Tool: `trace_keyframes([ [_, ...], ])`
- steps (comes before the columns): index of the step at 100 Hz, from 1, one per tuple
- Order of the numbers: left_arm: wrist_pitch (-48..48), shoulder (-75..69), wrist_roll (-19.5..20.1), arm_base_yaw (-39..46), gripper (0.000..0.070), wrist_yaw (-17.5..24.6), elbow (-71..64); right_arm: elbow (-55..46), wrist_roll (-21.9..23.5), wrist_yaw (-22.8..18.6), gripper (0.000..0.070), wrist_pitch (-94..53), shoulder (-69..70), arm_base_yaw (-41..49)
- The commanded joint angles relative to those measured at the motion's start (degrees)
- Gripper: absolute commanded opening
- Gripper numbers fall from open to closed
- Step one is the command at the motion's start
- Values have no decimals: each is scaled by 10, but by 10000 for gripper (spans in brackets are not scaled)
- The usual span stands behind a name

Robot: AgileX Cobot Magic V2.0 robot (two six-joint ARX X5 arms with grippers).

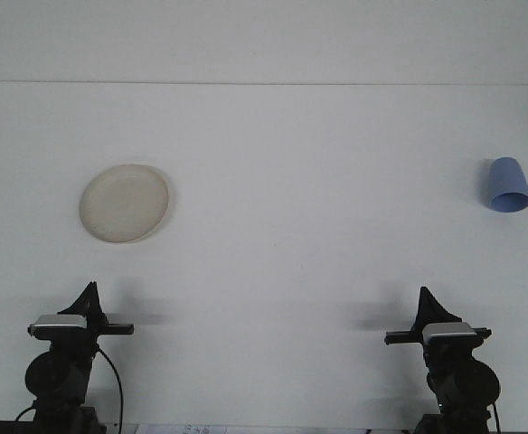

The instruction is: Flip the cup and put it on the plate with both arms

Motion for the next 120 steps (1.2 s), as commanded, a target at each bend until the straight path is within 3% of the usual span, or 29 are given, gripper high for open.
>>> trace_keyframes([
  [1, 6, 0, 3, 2, 15, 0, -11, -1, 8, -1, 7, 6, -1, 0],
  [31, 6, 0, 3, 2, 15, 0, -11, -1, 13, -2, 6, 7, -1, 0],
  [52, 6, 0, 3, 2, 15, 0, -11, -1, 131, -38, 6, 9, -1, 1],
  [69, 6, 0, 3, 2, 15, 0, -11, 3, 221, -38, 6, 48, -1, 1],
  [77, 6, 0, 3, 2, 15, 0, -11, 33, 252, -8, 6, 45, 0, 1],
  [85, 6, 0, 3, 2, 15, 0, -11, 84, 233, 35, 48, 26, 17, 1],
  [88, 6, 0, 3, 2, 15, 0, -11, 106, 216, 47, 128, 18, 28, 1],
  [96, 6, 0, 3, 2, 15, 0, -11, 169, 161, 80, 431, -2, 76, 1],
  [99, 6, 0, 3, 2, 15, -1, -11, 193, 140, 92, 498, -11, 100, 0],
  [120, 6, 0, 3, 2, 15, 0, -11, 322, 8, 188, 505, -63, 291, -3],
])
